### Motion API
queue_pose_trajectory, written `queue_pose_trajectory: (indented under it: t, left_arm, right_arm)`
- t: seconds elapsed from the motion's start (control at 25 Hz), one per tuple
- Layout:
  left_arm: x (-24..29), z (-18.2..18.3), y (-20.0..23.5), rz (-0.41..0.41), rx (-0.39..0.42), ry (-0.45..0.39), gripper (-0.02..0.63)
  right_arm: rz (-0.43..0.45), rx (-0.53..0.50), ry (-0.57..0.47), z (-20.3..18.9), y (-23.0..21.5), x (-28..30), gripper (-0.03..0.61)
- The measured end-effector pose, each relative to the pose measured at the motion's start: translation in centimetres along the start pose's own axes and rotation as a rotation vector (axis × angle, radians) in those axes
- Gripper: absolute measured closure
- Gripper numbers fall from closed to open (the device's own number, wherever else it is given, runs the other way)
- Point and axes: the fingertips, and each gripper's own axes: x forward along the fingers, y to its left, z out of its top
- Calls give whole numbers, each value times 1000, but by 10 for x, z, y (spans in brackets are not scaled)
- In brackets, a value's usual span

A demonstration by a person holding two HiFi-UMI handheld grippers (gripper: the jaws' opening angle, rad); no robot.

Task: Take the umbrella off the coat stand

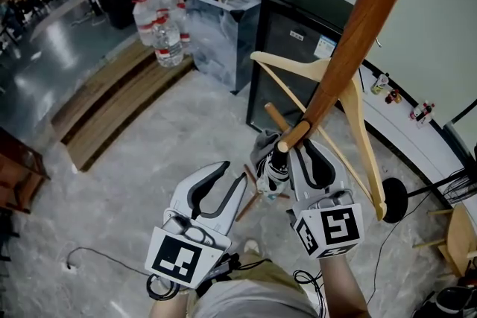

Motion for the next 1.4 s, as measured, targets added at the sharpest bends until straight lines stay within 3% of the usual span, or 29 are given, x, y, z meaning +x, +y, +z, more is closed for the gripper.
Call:
queue_pose_trajectory:
  t: [0.68,0.76,1.4]
  left_arm:
    - [11,2,-7,-6,0,7,502]
    - [12,1,-7,-5,-3,7,502]
    - [29,0,-12,-38,-4,4,502]
  right_arm:
    - [40,21,8,-3,2,11,526]
    - [35,31,5,-3,0,12,554]
    - [78,67,-16,-2,-1,9,549]
